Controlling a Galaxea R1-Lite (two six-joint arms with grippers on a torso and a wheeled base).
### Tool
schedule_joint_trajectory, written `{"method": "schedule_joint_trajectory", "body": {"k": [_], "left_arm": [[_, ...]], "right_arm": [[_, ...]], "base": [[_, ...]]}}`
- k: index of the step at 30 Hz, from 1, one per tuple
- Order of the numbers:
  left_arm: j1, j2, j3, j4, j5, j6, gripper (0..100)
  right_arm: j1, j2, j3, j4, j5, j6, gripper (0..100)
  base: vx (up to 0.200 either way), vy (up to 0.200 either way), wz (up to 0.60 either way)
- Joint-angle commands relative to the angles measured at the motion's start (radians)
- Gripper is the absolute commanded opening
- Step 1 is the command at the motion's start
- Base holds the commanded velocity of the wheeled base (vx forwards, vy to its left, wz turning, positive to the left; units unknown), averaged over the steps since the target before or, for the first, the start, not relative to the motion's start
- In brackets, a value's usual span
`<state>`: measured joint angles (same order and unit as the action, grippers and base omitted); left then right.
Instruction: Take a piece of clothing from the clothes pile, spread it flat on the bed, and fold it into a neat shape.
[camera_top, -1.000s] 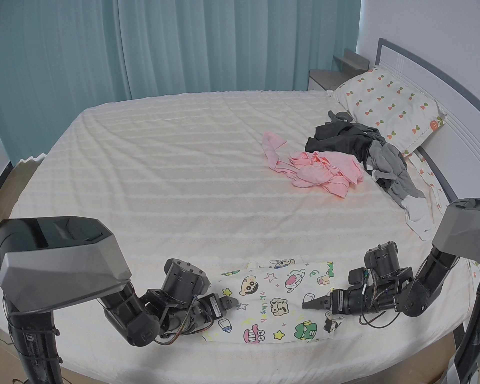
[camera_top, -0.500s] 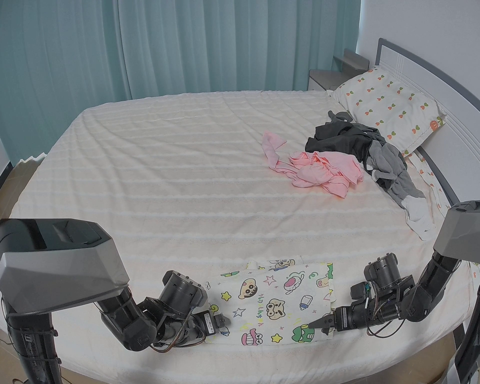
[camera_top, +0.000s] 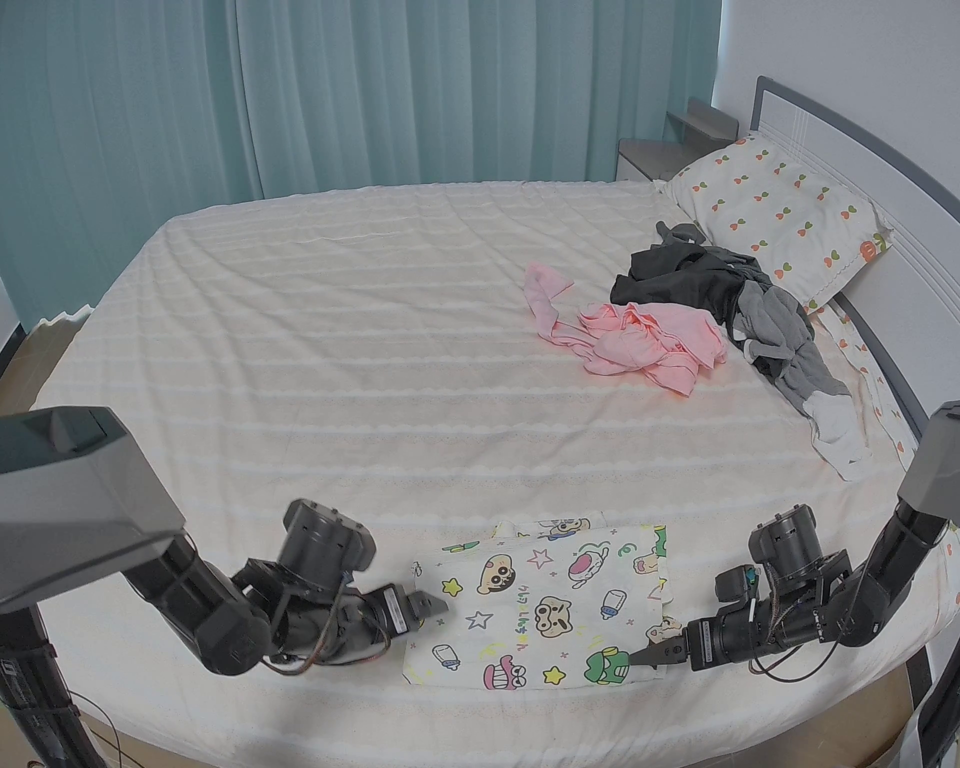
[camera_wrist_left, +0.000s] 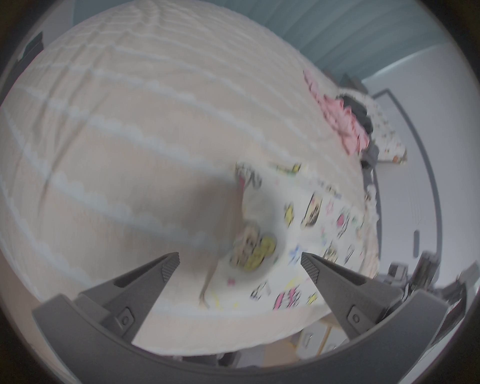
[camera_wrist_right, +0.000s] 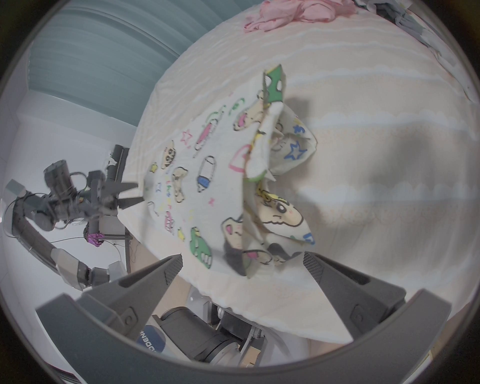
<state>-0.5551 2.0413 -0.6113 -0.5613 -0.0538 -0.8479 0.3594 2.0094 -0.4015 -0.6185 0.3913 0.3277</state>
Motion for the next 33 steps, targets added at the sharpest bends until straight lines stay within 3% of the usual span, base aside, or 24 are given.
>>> {"method": "schedule_joint_trajectory", "body": {"k": [1,7,12,24,25,33], "left_arm": [[0.087,-0.038,-0.079,-0.005,-0.031,-0.023,100],[0.101,0.094,-0.168,-0.009,-0.043,-0.206,100],[0.089,0.143,-0.188,-0.011,-0.055,-0.224,100],[0.078,0.198,-0.308,-0.006,-0.044,-0.290,100],[0.075,0.203,-0.312,-0.008,-0.043,-0.290,0],[0.053,0.226,-0.323,-0.009,-0.001,-0.277,0]], "right_arm": [[-0.014,-0.110,0.041,-0.006,0.037,0.007,100],[-0.040,-0.139,0.081,-0.070,0.101,0.033,100],[-0.060,-0.118,0.110,-0.171,0.129,0.056,100],[-0.062,-0.124,0.122,-0.202,0.127,0.057,100],[-0.062,-0.126,0.121,-0.202,0.127,0.057,100],[-0.071,-0.139,0.122,-0.202,0.129,0.057,100]], "base": [[0.000,0.000,0.00],[0.000,0.000,0.00],[0.000,0.000,0.00],[0.000,0.000,0.00],[0.000,0.000,0.00],[0.000,0.000,0.00]]}}
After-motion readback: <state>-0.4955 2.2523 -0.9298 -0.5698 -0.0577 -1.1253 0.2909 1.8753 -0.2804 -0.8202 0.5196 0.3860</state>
